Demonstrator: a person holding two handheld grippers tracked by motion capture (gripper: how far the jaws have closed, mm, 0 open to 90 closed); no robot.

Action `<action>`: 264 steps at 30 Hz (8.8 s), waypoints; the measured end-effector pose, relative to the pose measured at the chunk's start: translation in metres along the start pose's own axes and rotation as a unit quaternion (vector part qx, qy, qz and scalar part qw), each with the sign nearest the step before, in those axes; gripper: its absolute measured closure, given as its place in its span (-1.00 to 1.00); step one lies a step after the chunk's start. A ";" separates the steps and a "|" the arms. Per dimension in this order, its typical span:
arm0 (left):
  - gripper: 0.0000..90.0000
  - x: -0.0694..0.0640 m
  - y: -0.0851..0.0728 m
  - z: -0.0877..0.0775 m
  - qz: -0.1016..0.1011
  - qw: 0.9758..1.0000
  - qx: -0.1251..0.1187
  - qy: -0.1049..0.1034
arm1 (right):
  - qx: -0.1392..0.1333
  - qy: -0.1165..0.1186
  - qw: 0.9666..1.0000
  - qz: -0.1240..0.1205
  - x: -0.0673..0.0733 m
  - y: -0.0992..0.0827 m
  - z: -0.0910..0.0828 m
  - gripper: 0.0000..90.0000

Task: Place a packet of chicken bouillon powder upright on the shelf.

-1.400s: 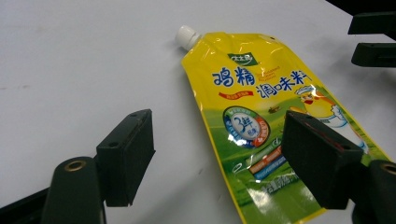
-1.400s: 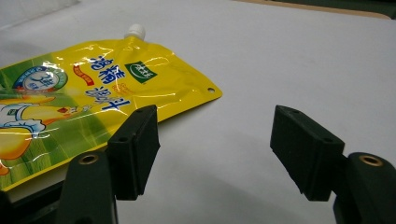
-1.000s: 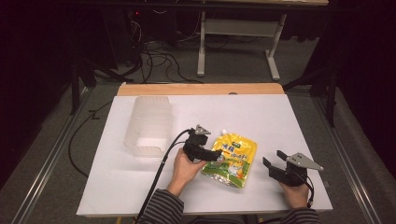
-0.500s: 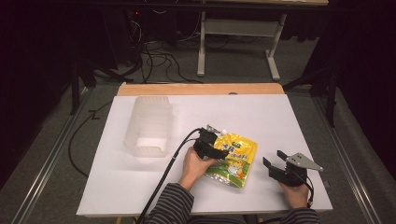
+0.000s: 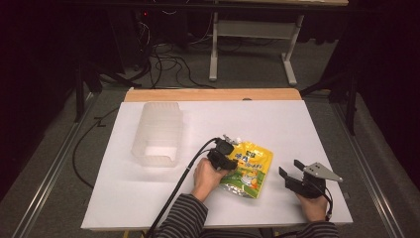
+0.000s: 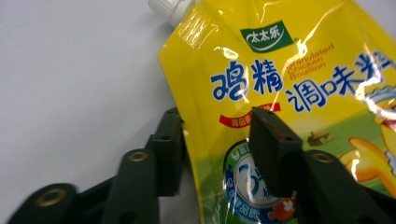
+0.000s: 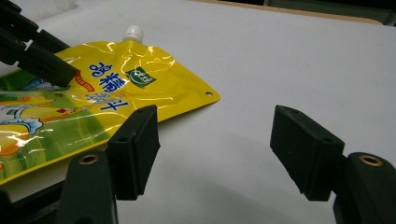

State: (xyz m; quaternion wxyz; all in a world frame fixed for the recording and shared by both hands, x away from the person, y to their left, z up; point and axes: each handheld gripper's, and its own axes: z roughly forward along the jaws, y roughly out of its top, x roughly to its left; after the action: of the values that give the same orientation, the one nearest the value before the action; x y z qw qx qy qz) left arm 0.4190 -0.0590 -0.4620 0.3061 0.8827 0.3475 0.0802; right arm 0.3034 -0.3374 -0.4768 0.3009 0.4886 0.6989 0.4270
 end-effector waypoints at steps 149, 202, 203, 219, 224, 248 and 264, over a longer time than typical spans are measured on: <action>0.98 0.144 -0.099 -0.197 -0.054 0.978 -0.149 0.135 | -0.001 -0.004 1.000 -0.005 0.002 0.000 0.000 -0.28; 0.66 0.153 -0.132 -0.190 -0.095 0.973 -0.184 0.103 | 0.008 -0.003 1.000 -0.012 0.003 0.001 0.001 -0.28; 0.62 0.153 -0.132 -0.190 -0.095 0.973 -0.184 0.103 | 0.008 -0.003 1.000 -0.012 0.003 0.001 0.001 -0.28; 0.19 0.146 -0.144 -0.202 -0.119 0.964 -0.192 0.143 | 0.002 -0.002 1.000 -0.009 0.002 0.000 0.000 -0.28; 0.10 0.142 -0.152 -0.205 -0.120 0.962 -0.195 0.152 | 0.004 -0.002 1.000 -0.011 0.003 0.000 0.001 -0.28; 0.06 0.121 -0.185 -0.217 -0.142 0.942 -0.248 0.173 | 0.001 0.001 1.000 -0.009 0.002 0.000 0.000 -0.28; 0.04 0.106 -0.197 -0.220 -0.136 0.941 -0.260 0.166 | 0.009 0.002 1.000 -0.006 0.002 0.001 0.001 -0.28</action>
State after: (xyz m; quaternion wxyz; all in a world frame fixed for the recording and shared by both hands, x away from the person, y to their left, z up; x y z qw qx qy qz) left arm 0.3092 0.2300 -0.4108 0.4706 0.6908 0.4775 0.2709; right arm 0.3043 -0.3352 -0.4769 0.2977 0.4864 0.7058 0.4203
